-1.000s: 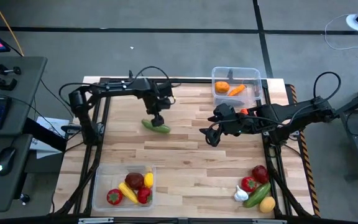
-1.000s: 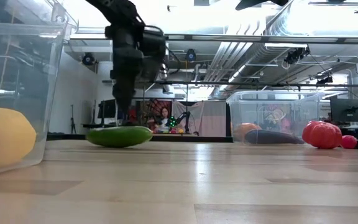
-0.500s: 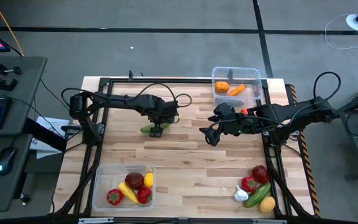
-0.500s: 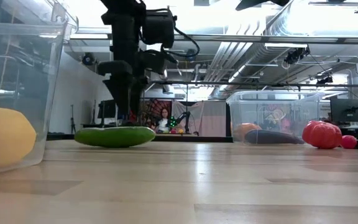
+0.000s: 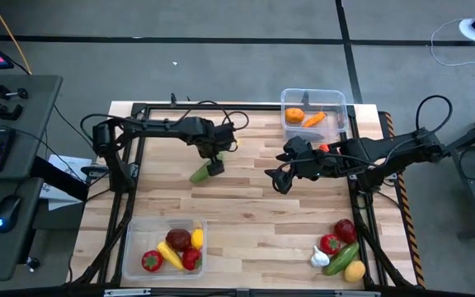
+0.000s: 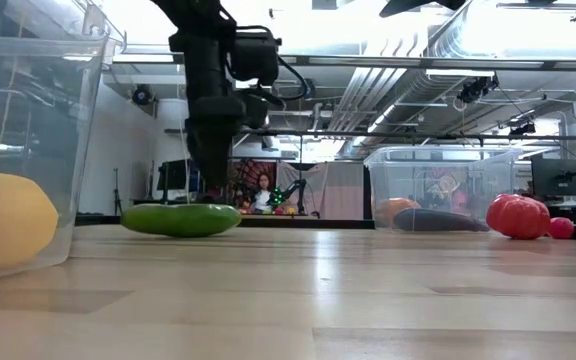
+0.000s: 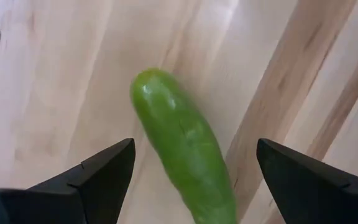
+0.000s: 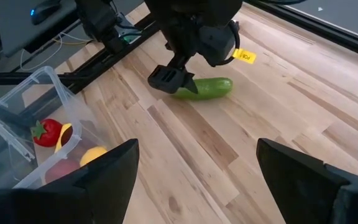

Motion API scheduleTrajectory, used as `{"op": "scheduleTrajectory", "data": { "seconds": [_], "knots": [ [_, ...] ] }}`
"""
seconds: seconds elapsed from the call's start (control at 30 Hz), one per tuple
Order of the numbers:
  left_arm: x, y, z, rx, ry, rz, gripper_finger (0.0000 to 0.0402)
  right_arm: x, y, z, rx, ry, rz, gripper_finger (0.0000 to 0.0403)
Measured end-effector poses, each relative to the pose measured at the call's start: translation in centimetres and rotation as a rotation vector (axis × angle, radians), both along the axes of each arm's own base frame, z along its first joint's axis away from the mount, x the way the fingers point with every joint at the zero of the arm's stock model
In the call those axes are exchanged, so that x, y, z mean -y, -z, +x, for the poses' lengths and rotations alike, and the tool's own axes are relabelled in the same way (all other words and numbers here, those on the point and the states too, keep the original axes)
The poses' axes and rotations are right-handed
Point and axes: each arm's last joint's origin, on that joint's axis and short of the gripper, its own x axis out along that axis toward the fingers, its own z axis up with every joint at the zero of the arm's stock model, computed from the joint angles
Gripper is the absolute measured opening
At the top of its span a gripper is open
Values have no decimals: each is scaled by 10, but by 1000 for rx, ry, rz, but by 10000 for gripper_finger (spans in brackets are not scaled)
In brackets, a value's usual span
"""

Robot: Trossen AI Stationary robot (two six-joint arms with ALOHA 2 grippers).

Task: Sort produce into baskets
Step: Put the left green cucumber into the top transparent bin

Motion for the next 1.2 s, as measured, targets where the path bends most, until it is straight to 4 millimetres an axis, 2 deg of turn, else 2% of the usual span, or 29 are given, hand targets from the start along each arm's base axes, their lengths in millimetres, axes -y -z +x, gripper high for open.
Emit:
{"op": "scheduleTrajectory", "data": {
  "seconds": [0.27,0.4,0.6,0.73,0.8,0.87,1.0,1.1,1.2],
  "knots": [
    [-2,33,8,-94,-219,-23,326,0,0,0,-11,-13,-11,316],
    [-2,42,11,-106,-299,-31,326,0,1,0,-13,-15,-10,316],
    [-2,60,13,-163,-345,-61,326,0,1,-1,-22,-21,-15,316],
    [-2,64,14,-166,-348,-74,322,0,2,-1,-29,-21,-17,316],
    [-2,64,14,-168,-339,-74,306,0,2,-2,-35,-21,-18,316],
    [-2,61,13,-163,-331,-73,270,0,2,-2,-41,-21,-20,316],
    [-2,45,11,-117,-317,-49,148,0,3,-3,-51,-27,-30,316],
    [-1,20,6,-47,-276,-28,142,0,3,-3,-54,-36,-41,316],
    [5,-21,-9,55,-249,-10,142,0,3,-3,-55,-37,-42,316]
  ]
}}
